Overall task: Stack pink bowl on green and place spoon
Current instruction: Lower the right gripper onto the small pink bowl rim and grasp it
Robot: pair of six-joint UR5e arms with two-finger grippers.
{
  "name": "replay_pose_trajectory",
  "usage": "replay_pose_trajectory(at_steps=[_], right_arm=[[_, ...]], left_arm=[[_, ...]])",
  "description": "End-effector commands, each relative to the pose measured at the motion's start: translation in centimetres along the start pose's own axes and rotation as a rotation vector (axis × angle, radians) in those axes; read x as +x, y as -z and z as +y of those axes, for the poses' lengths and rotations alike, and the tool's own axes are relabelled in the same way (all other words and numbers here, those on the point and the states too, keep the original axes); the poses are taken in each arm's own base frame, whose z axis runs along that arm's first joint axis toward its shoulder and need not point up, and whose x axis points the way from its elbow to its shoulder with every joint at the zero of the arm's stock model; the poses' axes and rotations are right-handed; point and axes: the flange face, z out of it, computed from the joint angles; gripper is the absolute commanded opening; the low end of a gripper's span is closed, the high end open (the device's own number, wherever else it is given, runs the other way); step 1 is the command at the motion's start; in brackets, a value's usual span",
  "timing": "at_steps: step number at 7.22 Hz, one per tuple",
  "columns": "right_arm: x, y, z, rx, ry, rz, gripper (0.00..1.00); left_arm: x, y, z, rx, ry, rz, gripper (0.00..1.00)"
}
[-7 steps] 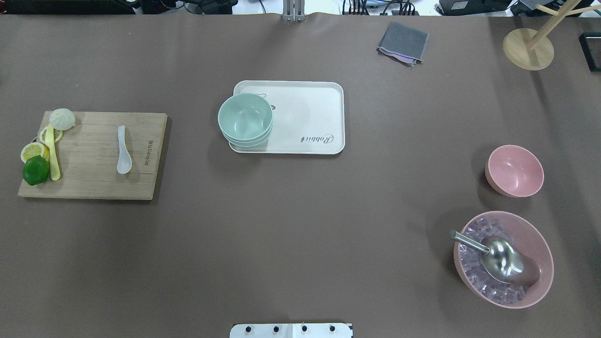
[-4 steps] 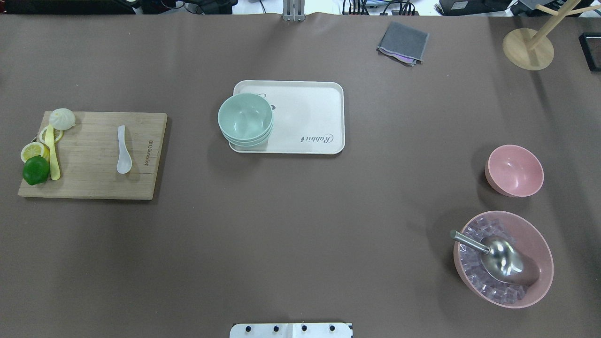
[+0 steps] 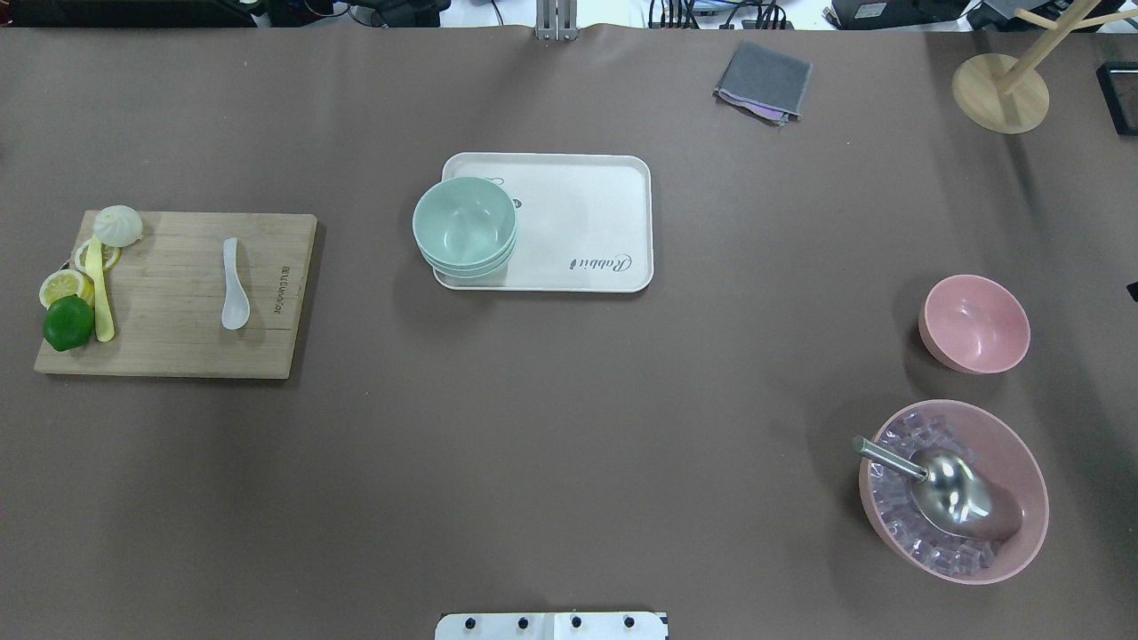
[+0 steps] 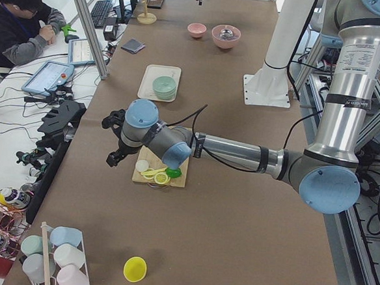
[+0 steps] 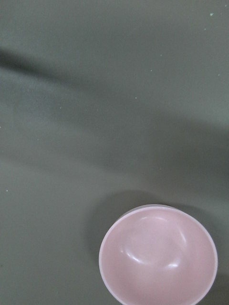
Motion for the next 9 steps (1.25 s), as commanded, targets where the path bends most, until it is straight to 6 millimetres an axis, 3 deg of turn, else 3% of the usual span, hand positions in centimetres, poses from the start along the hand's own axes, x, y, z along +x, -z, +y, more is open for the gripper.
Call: replay_pose_trajectory(at_steps=[1, 3, 8, 9], right_arm=[[-4.0, -3.8, -4.2, -0.052, -0.052, -0.023, 1.00], [-6.8, -6.4, -5.0, -0.070, -0.092, -0.008, 1.00], [-6.7, -11.3, -3.3, -0.058, -0.112, 0.018, 0.99], [-6.9, -11.4, -3.3, -0.062, -0.111, 0.015, 0.90]], left_arm=[[0.1, -0.1, -0.1, 0.000, -0.002, 0.003, 0.99], [0.2, -0.1, 0.0, 0.004, -0.007, 0.002, 0.99], [0.2, -0.1, 0.5, 0.007, -0.009, 0.005, 0.99], [0.2, -0.1, 0.5, 0.008, -0.010, 0.005, 0.99]])
